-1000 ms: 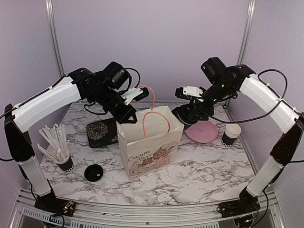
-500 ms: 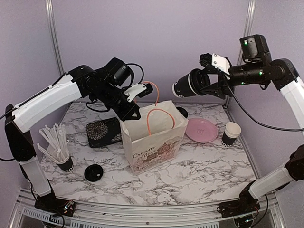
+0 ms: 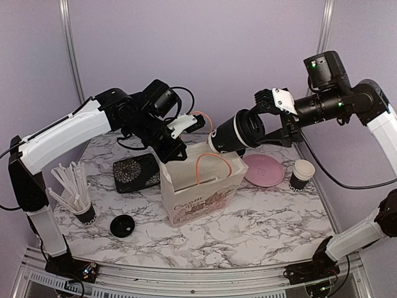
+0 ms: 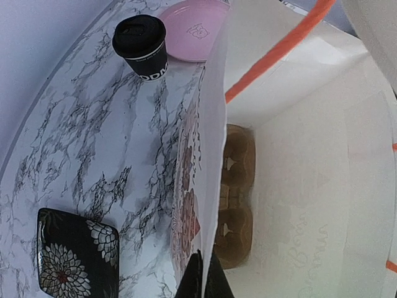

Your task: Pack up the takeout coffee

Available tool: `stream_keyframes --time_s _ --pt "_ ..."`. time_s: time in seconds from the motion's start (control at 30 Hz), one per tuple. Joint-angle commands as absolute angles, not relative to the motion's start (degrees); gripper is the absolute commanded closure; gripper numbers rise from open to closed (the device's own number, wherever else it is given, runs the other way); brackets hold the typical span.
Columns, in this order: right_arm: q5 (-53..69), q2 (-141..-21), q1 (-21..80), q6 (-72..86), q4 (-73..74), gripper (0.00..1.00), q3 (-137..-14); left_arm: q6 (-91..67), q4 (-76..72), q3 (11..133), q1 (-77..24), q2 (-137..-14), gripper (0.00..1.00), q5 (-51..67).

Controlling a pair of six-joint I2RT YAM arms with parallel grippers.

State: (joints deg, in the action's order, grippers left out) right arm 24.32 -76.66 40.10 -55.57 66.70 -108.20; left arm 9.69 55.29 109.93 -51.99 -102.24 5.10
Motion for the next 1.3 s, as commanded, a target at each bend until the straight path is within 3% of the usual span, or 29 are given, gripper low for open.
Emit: stream_keyframes --time_s 0.0,0.37,0.93,1.07,1.27 --pt "19.17 -77.14 44.28 -56.69 67.16 0.37 -106.4 10.79 54.57 112.15 -52.34 -102.04 1.0 4.57" --pt "4.4 -82.17 52.3 -56.98 65.96 0.41 -104.86 12.72 54.53 112.58 -54.37 -102.26 1.0 2.63" --pt "-5.94 -86.22 60.13 -54.37 63.64 0.43 -99.41 13.72 54.49 112.41 -57.13 -101.73 0.98 -2.76" --pt "-6.0 -84.48 60.83 -53.67 63.62 0.43 -96.69 13.06 54.49 112.37 -57.28 -101.63 0.91 -1.89" --pt "-9.55 -81.78 64.29 -53.44 64.27 0.43 -93.0 12.67 54.49 113.83 -60.56 -99.66 0.61 -1.69"
